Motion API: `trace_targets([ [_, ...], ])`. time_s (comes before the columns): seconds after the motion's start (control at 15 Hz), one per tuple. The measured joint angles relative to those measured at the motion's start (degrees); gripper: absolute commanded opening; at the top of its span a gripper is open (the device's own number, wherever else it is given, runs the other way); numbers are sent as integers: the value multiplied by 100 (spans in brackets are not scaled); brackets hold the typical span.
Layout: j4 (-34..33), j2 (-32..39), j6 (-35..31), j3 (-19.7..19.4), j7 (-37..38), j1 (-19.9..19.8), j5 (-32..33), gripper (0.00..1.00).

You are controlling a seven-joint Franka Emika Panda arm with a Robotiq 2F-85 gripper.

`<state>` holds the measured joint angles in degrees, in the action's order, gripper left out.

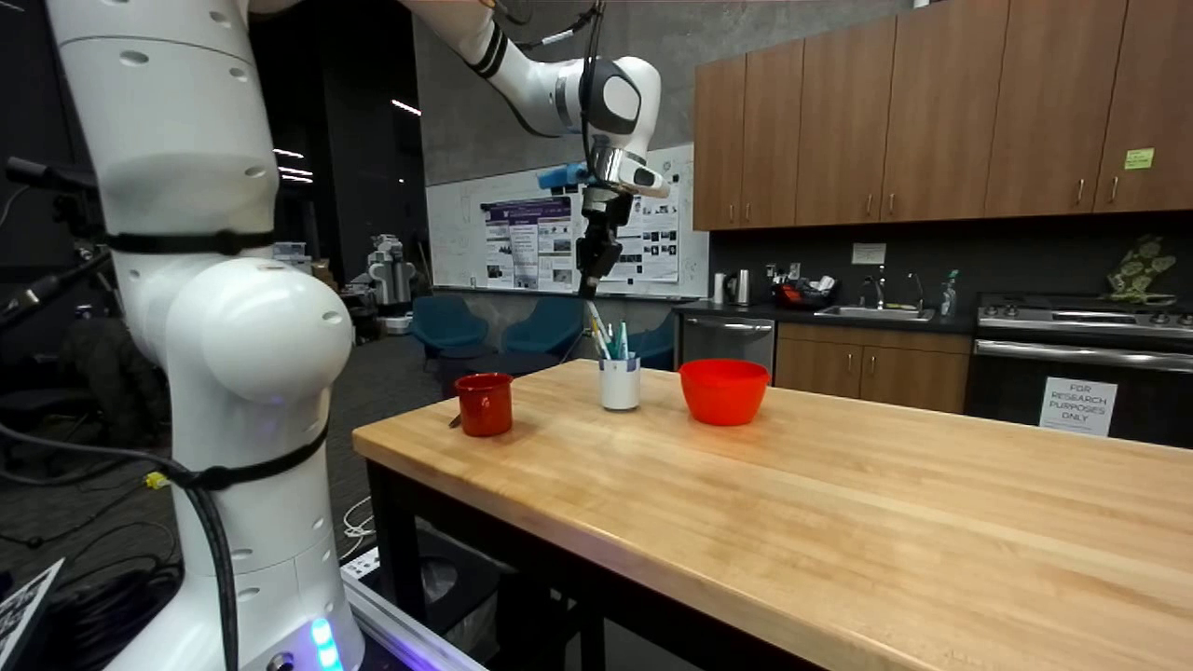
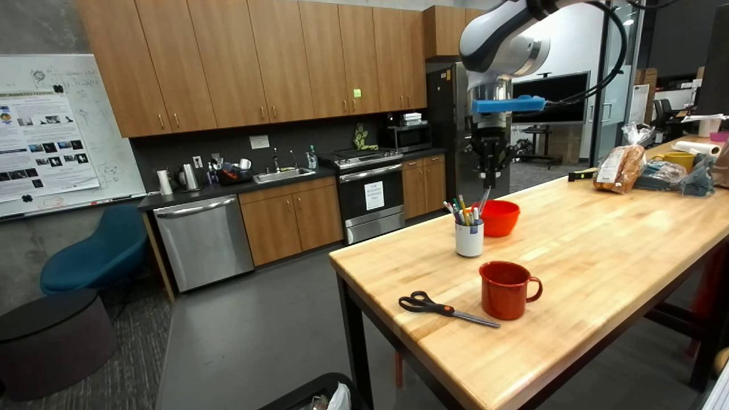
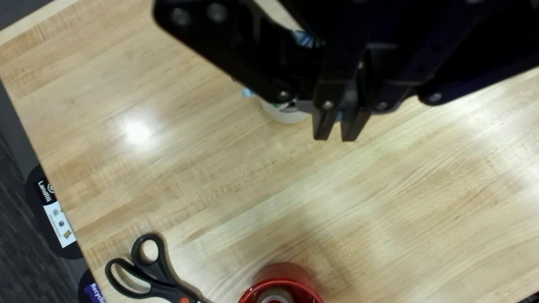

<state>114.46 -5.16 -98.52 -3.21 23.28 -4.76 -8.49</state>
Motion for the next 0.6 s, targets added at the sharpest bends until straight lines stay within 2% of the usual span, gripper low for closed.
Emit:
trace_targets([
  [0.2, -107, 181, 1, 5, -4, 16, 0, 3],
  [0.27, -144, 244, 1, 5, -4, 16, 0, 35],
  [0.33, -177, 305, 1, 5, -4, 16, 0, 36],
  [0.6, -310, 516, -10, -3, -5, 15, 4, 59],
])
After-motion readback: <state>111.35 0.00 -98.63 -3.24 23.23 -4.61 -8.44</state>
